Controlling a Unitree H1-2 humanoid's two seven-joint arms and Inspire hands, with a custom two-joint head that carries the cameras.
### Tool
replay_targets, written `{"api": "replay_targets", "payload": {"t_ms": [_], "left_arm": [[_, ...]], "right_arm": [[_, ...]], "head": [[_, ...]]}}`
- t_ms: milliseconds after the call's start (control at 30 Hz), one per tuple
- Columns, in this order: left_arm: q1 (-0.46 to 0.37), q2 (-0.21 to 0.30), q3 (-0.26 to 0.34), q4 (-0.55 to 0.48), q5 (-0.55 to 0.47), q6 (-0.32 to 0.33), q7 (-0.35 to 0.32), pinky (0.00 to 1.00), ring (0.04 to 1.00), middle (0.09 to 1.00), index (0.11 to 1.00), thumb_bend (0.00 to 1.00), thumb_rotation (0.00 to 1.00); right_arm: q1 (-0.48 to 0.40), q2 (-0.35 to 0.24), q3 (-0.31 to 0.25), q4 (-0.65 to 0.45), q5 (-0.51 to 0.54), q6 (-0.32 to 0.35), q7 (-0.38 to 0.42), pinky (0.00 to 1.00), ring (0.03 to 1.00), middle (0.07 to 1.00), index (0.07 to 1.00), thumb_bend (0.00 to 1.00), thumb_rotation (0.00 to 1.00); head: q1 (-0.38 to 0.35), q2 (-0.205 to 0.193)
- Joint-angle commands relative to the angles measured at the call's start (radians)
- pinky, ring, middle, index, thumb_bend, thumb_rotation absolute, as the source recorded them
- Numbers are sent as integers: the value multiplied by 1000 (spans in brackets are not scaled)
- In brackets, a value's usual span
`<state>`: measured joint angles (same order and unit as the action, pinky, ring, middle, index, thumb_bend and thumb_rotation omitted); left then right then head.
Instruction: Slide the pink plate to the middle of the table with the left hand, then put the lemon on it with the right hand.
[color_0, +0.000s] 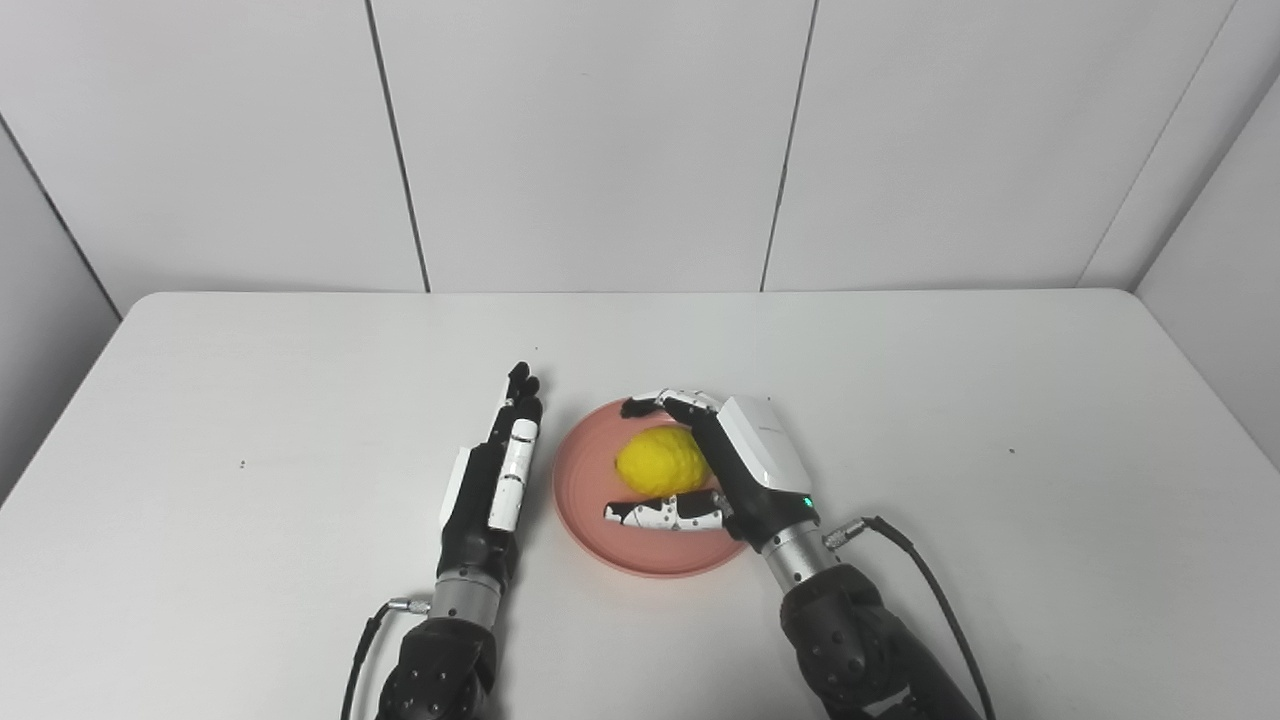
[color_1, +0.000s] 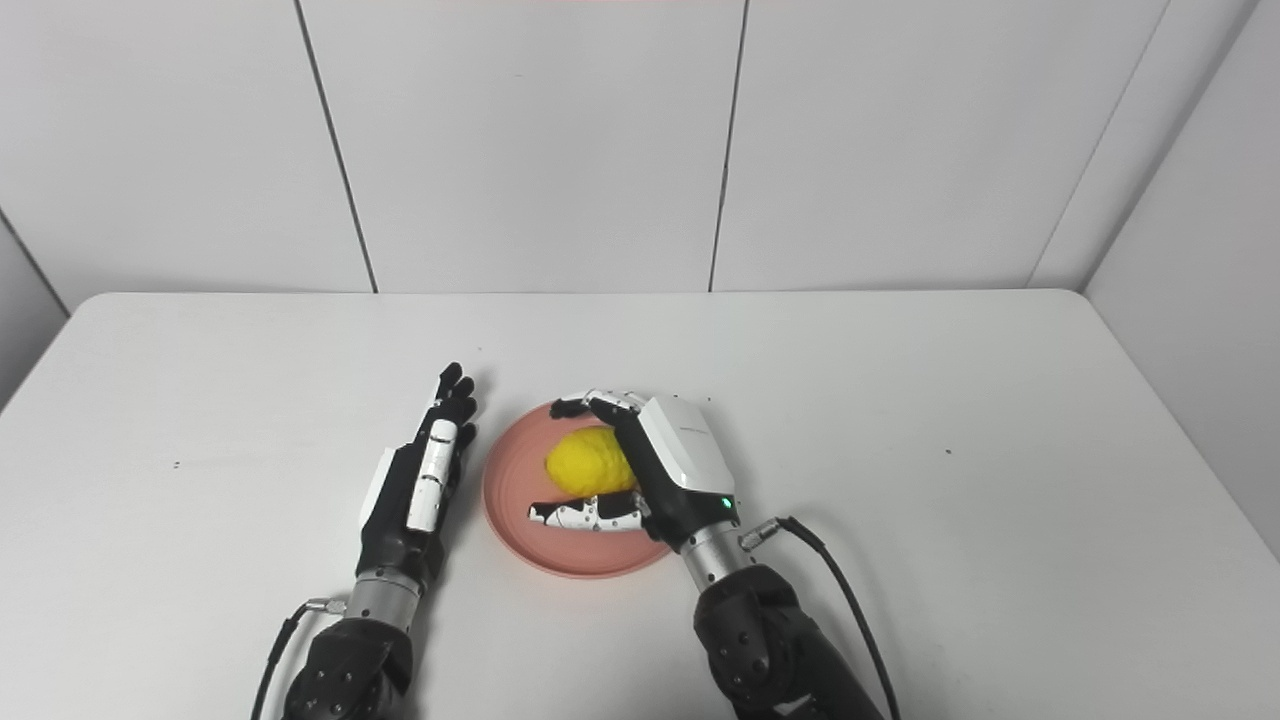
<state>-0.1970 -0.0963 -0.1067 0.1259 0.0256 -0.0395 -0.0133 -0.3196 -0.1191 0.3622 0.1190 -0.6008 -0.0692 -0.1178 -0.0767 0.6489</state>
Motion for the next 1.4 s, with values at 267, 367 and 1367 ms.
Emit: {"api": "replay_targets", "payload": {"t_ms": [267, 367, 1367], "left_arm": [[-10, -9, -3, -11, -11, -28, -9, 1000, 1000, 1000, 1000, 493, 1000], [-10, -7, -3, -9, -10, -30, -9, 1000, 1000, 1000, 1000, 493, 1000], [-24, -9, 18, 39, 5, -98, 11, 1000, 1000, 1000, 1000, 498, 1000]], "right_arm": [[-5, -17, -5, -40, -29, -107, -22, 999, 997, 984, 993, 807, 798], [-1, -19, -8, -42, -35, -117, -27, 1000, 1000, 999, 1000, 815, 844], [69, 119, -262, -40, 483, -135, 42, 1000, 1000, 1000, 1000, 847, 1000]], "head": [[-1, 2], [-1, 2], [-34, 1]]}}
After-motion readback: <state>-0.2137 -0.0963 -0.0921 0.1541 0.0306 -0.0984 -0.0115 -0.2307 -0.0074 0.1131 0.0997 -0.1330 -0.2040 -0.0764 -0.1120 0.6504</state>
